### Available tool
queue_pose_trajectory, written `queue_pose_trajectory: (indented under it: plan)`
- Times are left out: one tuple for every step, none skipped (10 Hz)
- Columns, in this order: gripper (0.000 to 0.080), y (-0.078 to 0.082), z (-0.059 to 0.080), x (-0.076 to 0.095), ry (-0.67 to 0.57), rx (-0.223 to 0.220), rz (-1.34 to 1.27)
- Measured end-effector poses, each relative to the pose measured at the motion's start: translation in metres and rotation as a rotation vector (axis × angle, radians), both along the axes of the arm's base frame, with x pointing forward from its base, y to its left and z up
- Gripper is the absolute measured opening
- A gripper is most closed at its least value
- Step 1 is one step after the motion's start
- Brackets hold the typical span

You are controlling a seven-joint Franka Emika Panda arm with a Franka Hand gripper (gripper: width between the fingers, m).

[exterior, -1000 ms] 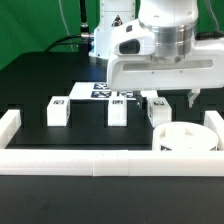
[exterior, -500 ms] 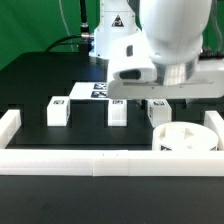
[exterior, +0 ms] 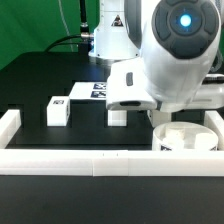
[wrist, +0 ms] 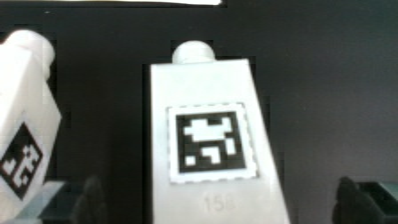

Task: Assemble stool

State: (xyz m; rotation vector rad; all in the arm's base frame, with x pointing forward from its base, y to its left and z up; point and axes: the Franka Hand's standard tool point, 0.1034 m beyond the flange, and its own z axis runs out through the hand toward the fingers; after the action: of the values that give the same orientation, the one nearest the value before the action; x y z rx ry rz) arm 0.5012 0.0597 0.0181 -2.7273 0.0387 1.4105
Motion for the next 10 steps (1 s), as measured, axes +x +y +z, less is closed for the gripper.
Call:
queue_pose_trajectory:
  plan:
    - [0.0649, 0.000, -0.001, -0.003, 0.067, 0.004, 0.006]
    - [0.0649, -0.001, -0.003, -0.005, 0.122, 0.008, 0.010]
    - [0.0603, -0.001, -0.007, -0.001, 0.110, 0.008, 0.009]
    - [0.0603, 0.000, -0.006, 0.000, 0.106, 0.008, 0.009]
    - [0.0412, 0.000, -0.007, -0.001, 0.108, 0.008, 0.010]
    - [0.0412, 0.000, -0.007, -0.001, 0.108, 0.008, 0.011]
    - [0.0337, 0.001, -0.007, -0.001, 0.108, 0.009, 0.012]
    - [0.0337, 0.003, -0.006, 0.001, 0.100, 0.011, 0.016]
    - [0.0337, 0.006, -0.003, 0.005, 0.078, 0.019, 0.024]
    - [0.0337, 0.008, 0.003, 0.005, 0.083, 0.022, 0.026]
